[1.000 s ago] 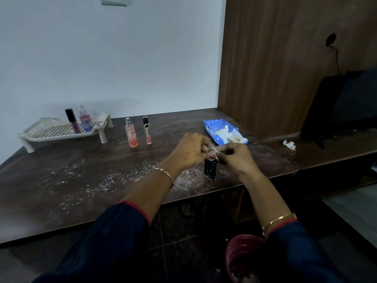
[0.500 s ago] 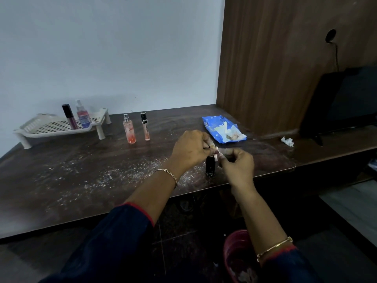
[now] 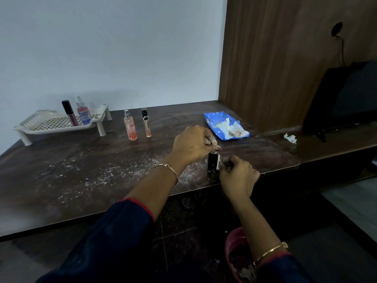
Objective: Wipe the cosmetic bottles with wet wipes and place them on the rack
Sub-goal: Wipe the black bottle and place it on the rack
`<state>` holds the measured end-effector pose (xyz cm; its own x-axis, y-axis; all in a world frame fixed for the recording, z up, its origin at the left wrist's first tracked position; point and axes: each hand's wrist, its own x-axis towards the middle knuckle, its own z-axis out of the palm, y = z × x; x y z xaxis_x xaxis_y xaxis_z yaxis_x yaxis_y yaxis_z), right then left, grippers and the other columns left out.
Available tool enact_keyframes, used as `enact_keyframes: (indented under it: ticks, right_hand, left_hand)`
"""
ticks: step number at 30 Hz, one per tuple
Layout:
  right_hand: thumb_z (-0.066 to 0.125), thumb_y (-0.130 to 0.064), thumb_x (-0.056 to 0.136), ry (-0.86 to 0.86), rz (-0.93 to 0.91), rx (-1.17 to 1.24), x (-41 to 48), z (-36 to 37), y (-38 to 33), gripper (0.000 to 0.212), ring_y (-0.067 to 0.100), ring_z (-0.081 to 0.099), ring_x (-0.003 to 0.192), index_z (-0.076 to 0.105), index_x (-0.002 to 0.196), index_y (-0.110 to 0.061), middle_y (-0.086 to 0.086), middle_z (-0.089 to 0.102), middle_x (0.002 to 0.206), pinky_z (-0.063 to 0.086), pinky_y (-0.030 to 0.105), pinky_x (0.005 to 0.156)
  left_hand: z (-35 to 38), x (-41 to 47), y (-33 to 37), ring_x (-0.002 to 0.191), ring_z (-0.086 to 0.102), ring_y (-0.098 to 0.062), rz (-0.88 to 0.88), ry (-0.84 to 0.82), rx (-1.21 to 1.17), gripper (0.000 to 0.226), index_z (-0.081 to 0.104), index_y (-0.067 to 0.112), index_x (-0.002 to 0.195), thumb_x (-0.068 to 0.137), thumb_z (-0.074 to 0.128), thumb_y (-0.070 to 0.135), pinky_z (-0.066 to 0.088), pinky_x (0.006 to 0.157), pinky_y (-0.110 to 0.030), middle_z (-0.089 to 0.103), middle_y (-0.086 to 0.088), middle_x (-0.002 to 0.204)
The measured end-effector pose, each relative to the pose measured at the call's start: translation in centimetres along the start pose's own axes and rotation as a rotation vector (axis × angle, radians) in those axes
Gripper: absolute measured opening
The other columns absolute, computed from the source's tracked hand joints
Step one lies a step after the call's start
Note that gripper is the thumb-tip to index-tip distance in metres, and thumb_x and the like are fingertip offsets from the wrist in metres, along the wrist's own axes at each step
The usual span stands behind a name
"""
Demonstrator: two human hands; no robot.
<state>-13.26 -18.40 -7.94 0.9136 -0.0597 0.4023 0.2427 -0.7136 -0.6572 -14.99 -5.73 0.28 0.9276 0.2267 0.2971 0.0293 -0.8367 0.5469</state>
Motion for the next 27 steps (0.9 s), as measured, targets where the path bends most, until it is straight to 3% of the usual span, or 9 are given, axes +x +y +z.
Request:
enact_keyframes:
  ticks: [5,10,16,20,23,27]
  right_hand:
    - [0.060,-0.032,0.083,-0.066,-0.019,-0.105,1.0,0.1,0.1,0.013,0.023,0.057,0.103,0.068,0.086,-0.023,-0.001,0.071,0.091,0.026,0.037,0.088]
    - [0.064,-0.038,0.077,0.068,0.038,0.390,1.3,-0.6,-0.9,0.017,0.022,0.064,0.087,0.066,0.080,-0.021,-0.010,0.066,0.074,0.039,0.041,0.094]
    - [0.071,-0.028,0.077,0.040,0.014,0.152,-1.3,0.7,1.1,0.009,0.022,0.059,0.101,0.065,0.079,-0.021,-0.006,0.069,0.081,0.027,0.038,0.089]
    - [0.069,-0.031,0.079,0.123,0.003,0.232,-0.9,0.6,0.3,0.011,0.019,0.054,0.103,0.064,0.080,-0.021,-0.005,0.068,0.083,0.016,0.030,0.084]
    - [0.069,-0.032,0.079,0.166,-0.039,0.201,-1.9,0.7,-0.4,0.013,0.020,0.055,0.099,0.062,0.076,-0.021,-0.004,0.066,0.079,0.017,0.031,0.084]
    - [0.068,-0.033,0.080,0.093,-0.013,0.088,-3.0,1.2,0.8,0.013,0.016,0.054,0.100,0.061,0.072,-0.025,-0.009,0.062,0.073,0.015,0.032,0.085]
  left_hand:
    - [0.0,0.3,-0.1,0.072,0.063,0.001,0.010,-0.014,0.010,0.019,0.070,0.027,0.078,0.068,0.078,0.041,0.054,0.079,-0.028,0.064,0.018,0.063]
    - [0.2,0.6,-0.2,0.075,0.066,-0.006,0.047,-0.024,0.029,0.018,0.064,0.027,0.067,0.069,0.076,0.040,0.055,0.077,-0.031,0.062,0.016,0.063]
    - [0.6,0.9,-0.9,0.065,0.062,-0.006,0.053,-0.029,-0.030,0.030,0.055,0.025,0.059,0.068,0.079,0.041,0.051,0.069,-0.027,0.060,0.019,0.060]
    - [0.8,0.9,-0.9,0.059,0.055,-0.002,0.054,-0.038,-0.051,0.031,0.055,0.022,0.063,0.070,0.077,0.043,0.043,0.062,-0.024,0.060,0.016,0.061]
    - [1.0,0.9,-1.1,0.063,0.057,-0.004,0.050,-0.048,-0.069,0.032,0.054,0.021,0.065,0.071,0.076,0.044,0.044,0.064,-0.025,0.062,0.014,0.066]
    - [1.0,1.0,-1.1,0.060,0.055,-0.004,0.041,-0.057,-0.097,0.032,0.053,0.021,0.063,0.071,0.077,0.041,0.044,0.063,-0.025,0.062,0.012,0.065]
